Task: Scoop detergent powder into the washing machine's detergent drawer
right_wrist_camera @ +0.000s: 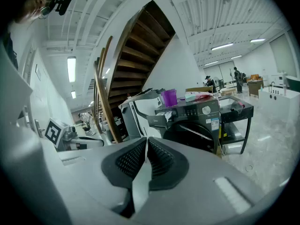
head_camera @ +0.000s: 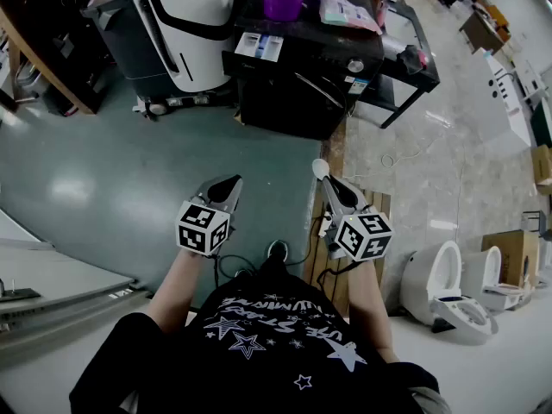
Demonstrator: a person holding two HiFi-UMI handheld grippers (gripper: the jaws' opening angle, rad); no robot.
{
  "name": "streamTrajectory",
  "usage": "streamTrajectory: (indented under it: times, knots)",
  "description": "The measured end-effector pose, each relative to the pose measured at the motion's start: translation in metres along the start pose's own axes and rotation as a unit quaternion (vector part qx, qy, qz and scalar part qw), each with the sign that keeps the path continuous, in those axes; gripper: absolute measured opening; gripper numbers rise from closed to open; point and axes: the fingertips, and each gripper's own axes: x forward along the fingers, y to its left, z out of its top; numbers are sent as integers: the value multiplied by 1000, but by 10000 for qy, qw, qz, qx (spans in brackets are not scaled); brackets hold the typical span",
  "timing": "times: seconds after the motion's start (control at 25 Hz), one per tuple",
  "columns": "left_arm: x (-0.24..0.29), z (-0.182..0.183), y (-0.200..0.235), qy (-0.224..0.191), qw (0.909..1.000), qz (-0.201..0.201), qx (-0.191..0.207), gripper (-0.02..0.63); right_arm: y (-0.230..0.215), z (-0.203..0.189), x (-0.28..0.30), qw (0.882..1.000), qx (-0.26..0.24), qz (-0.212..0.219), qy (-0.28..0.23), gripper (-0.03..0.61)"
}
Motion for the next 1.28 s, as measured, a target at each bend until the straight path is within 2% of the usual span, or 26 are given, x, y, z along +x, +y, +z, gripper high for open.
streamTrajectory:
  times: [0.4,0.64,0.88,1.28]
  knots:
    - [3,-20,5,271,9995,106,-110,0,-7,-7,3,9999,46,15,98,35]
    - [26,17,11,-41,9998,209,0,0,-25,10,22,9998,76,185,-20,35]
    - [37,43,28,-303,9980,546,-63,0,-41,42,53,9983,-19,551,-183,36]
    - [41,40,70,-119,9962,830,-216,0,-44,47,100,9971,145,742,-44,37]
